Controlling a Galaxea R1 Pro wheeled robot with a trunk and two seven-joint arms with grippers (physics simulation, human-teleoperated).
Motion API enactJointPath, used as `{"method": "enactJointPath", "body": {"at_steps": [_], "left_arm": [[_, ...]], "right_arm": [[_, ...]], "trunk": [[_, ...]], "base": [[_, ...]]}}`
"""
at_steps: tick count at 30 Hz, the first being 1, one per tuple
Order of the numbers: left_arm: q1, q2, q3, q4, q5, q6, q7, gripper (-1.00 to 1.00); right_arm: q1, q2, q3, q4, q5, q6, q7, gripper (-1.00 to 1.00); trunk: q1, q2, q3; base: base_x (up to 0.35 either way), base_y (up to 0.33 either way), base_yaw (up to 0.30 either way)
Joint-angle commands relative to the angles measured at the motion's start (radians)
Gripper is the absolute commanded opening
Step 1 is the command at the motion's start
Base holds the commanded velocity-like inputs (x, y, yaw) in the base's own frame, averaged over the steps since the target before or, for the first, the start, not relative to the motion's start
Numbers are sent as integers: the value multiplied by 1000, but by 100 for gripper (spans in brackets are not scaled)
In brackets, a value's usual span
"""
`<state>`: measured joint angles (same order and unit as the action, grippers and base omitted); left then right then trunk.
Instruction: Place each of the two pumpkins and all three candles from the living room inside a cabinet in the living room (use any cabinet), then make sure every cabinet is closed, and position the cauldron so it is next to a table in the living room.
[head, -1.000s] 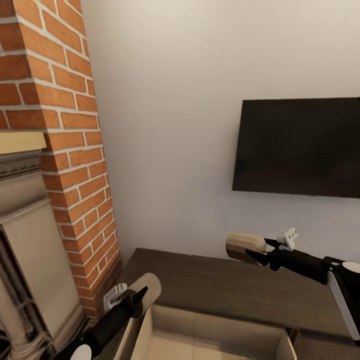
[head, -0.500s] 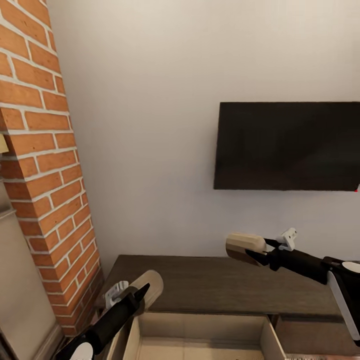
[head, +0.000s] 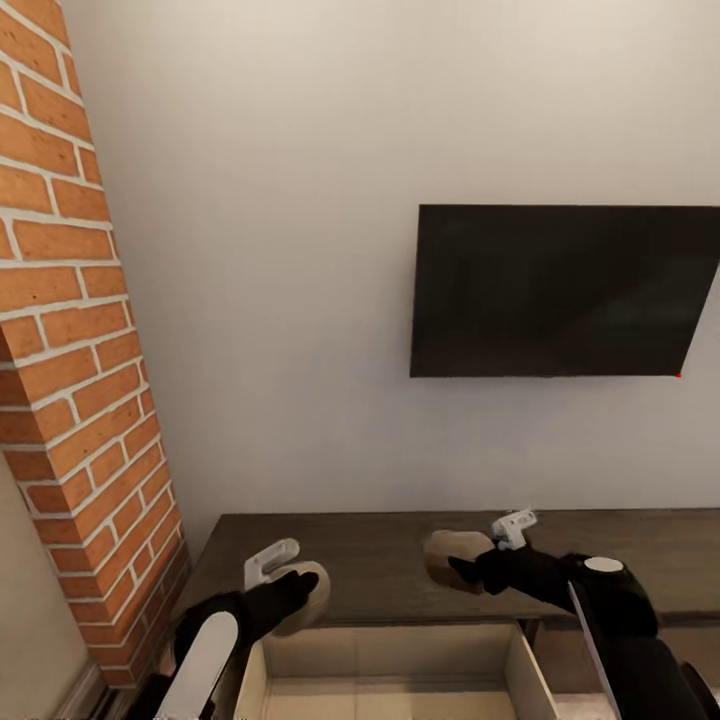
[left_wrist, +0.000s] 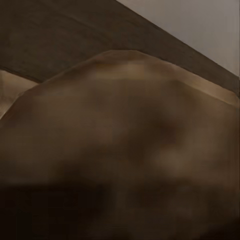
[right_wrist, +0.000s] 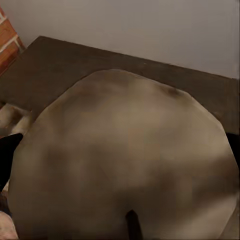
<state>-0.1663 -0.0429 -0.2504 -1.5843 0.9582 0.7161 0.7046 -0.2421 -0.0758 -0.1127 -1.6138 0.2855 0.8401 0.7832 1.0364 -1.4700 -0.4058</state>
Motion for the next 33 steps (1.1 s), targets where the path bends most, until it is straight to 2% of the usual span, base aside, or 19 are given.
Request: {"method": "enactJointPath", "body": {"at_steps": [1,2,5,7,9,10,12,13,16,17,18,20,22,23,24,26,30,31,33], "left_arm": [[-4,-3,-1,1,9,4,23,-100],[-16,-9,-5,8,2,14,43,-100],[-25,-11,-10,24,-2,17,47,-100],[-37,-17,-13,61,-4,18,48,-100],[-60,-23,-18,115,-6,16,45,-100],[-79,-26,-34,162,-14,10,43,-100],[-121,-32,-72,268,-40,-10,38,-100],[-184,-50,-95,429,-56,-57,30,-100],[-218,-61,-101,513,-59,-69,14,-100],[-227,-64,-102,535,-59,-63,-1,-100],[-230,-64,-103,543,-60,-61,-10,-100],[-233,-65,-103,553,-59,-59,-17,-100],[-237,-64,-104,578,-60,-57,-26,-100],[-255,-57,-104,640,-66,-61,-96,-100],[-261,-53,-102,652,-68,-62,-109,-100],[-273,-49,-100,663,-69,-67,-116,-100],[-325,-41,-98,749,-70,-73,-121,-100],[-351,-44,-100,803,-69,-74,-123,-100],[-369,-46,-103,843,-68,-75,-123,-100]], "right_arm": [[-2,1,5,-1,22,47,10,-100],[-5,2,25,-1,61,112,7,-100],[-5,3,30,1,67,120,2,-100],[-7,5,53,26,76,122,-21,-100],[-11,8,94,77,82,124,-55,-100],[-15,15,120,121,83,124,-86,-100],[-24,57,149,205,85,122,-151,-100],[-52,128,165,321,88,119,-232,-100],[-99,169,168,451,87,91,-299,-100],[-156,193,166,572,78,33,-377,-100],[-195,203,164,651,70,-10,-431,-100],[-239,218,162,744,52,-57,-485,-100],[-269,233,162,812,17,-87,-523,-100],[-306,250,162,901,-12,-104,-546,-100],[-338,250,161,956,-17,-106,-550,-100],[-363,250,161,998,-21,-114,-553,-100],[-383,250,159,1033,-23,-173,-557,-100],[-386,250,158,1040,-23,-187,-573,-100],[-390,250,158,1047,-27,-195,-619,-100]], "trunk": [[4,-8,-4],[8,-15,-7],[19,-36,-17],[27,-50,-23],[35,-64,-29],[38,-71,-32],[46,-85,-39],[50,-92,-42],[61,-113,-51],[65,-120,-54],[69,-127,-57],[77,-141,-64],[84,-155,-70],[88,-162,-73],[92,-169,-76],[100,-183,-83],[115,-211,-95],[115,-211,-95],[115,-211,-97]], "base": [[0,0,0],[0,0,0],[0,0,0],[0,0,0],[0,0,0],[0,0,0],[0,0,0],[0,0,0],[0,0,0],[0,0,0],[0,0,0],[0,0,0],[0,0,0],[0,0,0],[0,0,0],[0,0,0],[0,0,0],[0,0,0],[0,0,0]]}}
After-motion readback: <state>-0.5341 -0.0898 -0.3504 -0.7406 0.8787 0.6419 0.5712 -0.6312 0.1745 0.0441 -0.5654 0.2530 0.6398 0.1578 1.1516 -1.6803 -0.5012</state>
